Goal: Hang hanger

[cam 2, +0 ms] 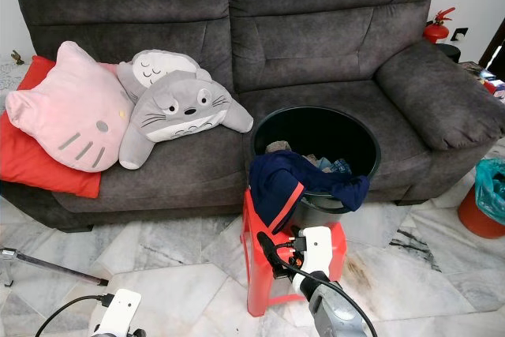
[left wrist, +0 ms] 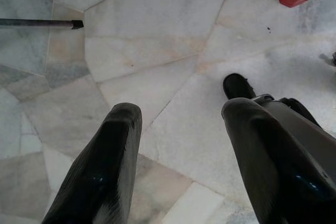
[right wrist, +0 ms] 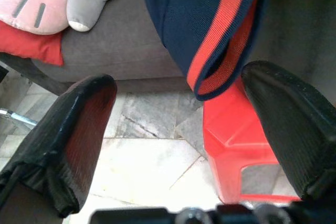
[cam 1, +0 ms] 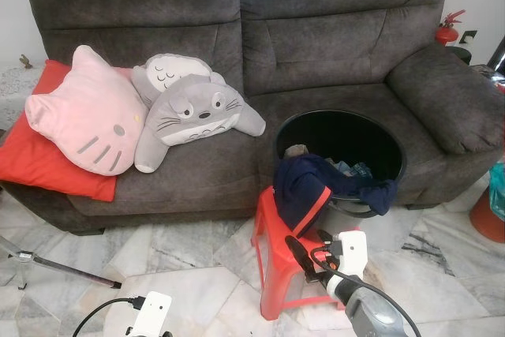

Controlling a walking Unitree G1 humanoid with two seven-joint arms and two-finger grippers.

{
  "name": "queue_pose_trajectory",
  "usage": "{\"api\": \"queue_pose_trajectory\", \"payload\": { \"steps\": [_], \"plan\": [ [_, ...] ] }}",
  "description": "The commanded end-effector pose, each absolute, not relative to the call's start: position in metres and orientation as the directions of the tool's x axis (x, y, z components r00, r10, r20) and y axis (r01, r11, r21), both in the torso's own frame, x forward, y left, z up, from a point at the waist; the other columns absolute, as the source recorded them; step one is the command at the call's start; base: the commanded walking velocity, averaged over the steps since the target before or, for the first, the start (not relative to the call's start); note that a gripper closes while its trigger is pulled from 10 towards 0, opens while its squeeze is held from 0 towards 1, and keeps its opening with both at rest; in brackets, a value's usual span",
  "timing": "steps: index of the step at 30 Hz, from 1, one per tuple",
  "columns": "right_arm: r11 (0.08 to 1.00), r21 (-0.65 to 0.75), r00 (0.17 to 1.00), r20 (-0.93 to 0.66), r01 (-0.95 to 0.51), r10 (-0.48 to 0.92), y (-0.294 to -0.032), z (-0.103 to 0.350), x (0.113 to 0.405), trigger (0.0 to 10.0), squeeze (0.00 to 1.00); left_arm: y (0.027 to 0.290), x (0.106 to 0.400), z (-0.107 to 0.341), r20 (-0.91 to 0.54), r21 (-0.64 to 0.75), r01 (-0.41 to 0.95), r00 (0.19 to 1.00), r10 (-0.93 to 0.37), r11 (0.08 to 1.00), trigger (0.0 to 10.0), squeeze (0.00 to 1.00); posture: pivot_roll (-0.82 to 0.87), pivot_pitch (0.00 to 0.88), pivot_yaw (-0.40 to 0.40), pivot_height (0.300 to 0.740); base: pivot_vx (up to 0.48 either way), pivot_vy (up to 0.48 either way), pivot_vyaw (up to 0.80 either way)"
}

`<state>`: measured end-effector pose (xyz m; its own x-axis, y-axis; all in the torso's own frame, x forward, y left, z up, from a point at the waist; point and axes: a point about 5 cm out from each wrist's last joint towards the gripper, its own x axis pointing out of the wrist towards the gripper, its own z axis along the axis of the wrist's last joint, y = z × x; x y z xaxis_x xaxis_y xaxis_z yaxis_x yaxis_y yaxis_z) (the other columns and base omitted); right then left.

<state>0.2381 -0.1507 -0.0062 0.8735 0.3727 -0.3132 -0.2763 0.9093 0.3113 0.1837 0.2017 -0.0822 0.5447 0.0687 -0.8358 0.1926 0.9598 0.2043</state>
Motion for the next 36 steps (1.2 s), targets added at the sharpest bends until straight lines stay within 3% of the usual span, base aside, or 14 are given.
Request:
{"api": "queue_pose_trajectory", "payload": {
  "steps": [1, 36],
  "plan": [
    [0.910, 0.316, 0.881, -0.302, -0.269, 0.365, -0.153, -0.006, 0.240, 10.0, 0.00, 0.205, 0.179, -0.084, -0.843, 0.216, 0.194, 0.532, 0.083, 0.957, 10.0, 0.00, -0.17, 0.000, 0.064, 0.740, 0.000, 0.000, 0.00],
    [0.883, 0.309, 0.860, -0.264, -0.354, 0.437, -0.155, 0.002, 0.274, 10.0, 0.00, 0.210, 0.180, -0.083, -0.842, 0.229, 0.190, 0.531, 0.096, 0.955, 10.0, 0.00, -0.15, 0.021, 0.074, 0.740, 0.000, 0.000, 0.00]
  ]
}}
